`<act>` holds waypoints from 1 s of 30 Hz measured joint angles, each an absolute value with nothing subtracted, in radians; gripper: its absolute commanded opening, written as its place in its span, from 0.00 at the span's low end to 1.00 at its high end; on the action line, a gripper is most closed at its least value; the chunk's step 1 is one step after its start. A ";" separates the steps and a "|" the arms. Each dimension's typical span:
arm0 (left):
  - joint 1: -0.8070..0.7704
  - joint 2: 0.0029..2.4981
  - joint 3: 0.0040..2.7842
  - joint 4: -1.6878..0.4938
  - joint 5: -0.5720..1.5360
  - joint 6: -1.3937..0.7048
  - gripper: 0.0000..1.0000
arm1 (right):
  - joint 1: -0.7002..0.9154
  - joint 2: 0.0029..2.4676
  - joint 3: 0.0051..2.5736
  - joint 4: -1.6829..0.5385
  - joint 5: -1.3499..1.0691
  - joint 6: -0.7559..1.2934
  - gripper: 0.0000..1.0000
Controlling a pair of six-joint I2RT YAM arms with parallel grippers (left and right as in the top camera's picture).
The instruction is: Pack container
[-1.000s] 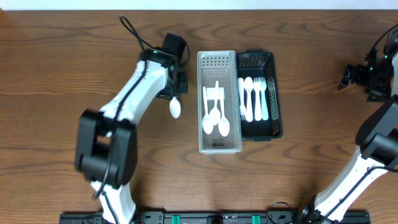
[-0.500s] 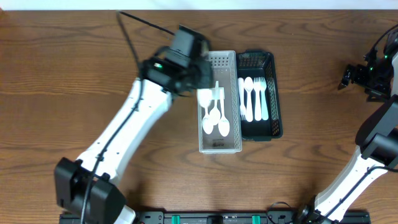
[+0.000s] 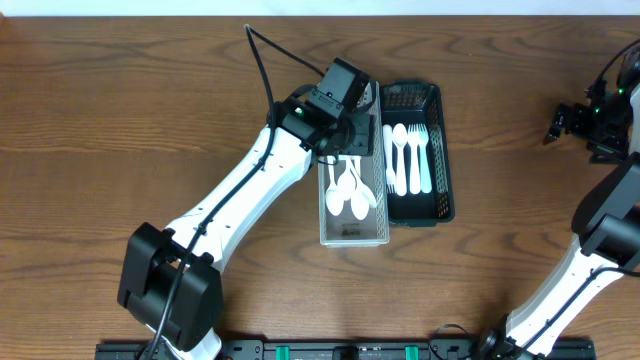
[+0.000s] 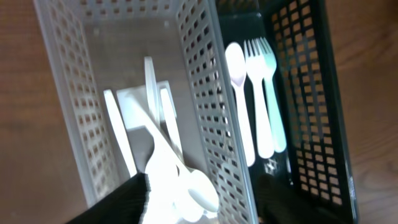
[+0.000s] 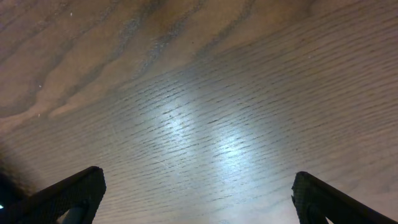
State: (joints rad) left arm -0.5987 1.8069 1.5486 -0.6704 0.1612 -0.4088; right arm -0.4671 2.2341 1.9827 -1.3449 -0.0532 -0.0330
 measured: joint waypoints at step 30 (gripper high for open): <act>-0.308 1.036 1.550 -1.206 0.075 -0.335 0.98 | -0.467 2.234 1.983 -1.345 -0.053 -0.033 0.99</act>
